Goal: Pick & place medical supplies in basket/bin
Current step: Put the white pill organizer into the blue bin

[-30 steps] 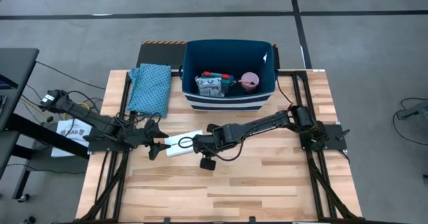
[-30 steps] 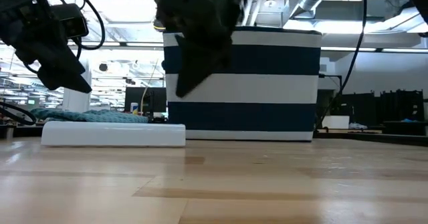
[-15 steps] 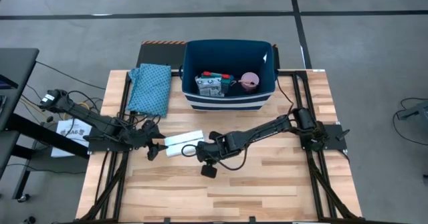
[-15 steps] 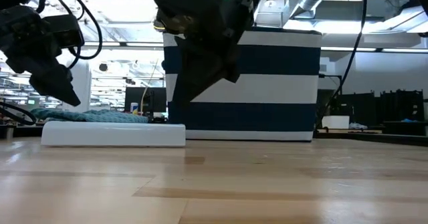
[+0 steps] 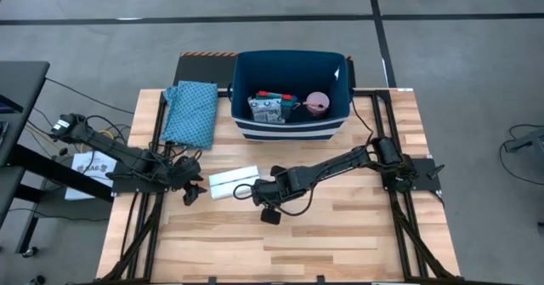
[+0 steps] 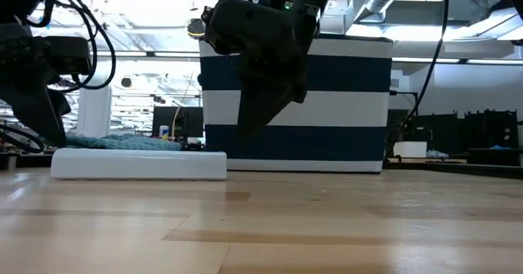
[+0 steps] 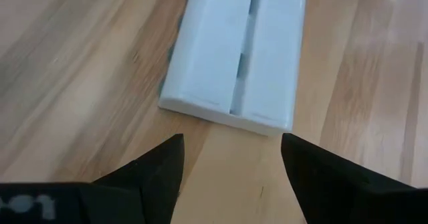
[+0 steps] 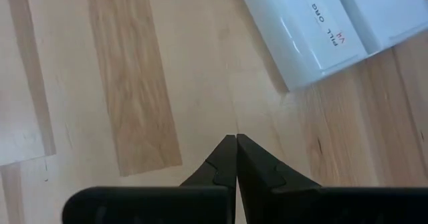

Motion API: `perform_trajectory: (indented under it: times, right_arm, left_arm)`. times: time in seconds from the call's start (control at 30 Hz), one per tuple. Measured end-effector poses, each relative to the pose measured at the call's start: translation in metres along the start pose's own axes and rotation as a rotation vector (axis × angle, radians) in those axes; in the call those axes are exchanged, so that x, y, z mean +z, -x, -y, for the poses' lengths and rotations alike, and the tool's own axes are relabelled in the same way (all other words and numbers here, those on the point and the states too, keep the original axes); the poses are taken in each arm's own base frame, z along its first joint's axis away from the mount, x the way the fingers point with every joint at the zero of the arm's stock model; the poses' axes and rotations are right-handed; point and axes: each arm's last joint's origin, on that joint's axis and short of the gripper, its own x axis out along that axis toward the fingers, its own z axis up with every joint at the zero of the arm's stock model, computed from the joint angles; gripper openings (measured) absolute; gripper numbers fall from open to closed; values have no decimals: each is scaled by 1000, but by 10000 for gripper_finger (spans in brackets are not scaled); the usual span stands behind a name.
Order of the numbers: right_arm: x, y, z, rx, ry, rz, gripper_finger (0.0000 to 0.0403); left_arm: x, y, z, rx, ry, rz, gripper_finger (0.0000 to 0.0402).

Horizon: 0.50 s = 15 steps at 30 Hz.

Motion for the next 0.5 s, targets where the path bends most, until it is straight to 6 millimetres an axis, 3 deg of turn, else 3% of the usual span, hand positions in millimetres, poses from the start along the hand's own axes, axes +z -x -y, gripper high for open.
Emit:
perform_trajectory:
  times: [0.5]
  right_arm:
    - [0,0,0,8,0,-3,0]
  left_arm:
    - [-1,-3,0,23,-125,-19,208]
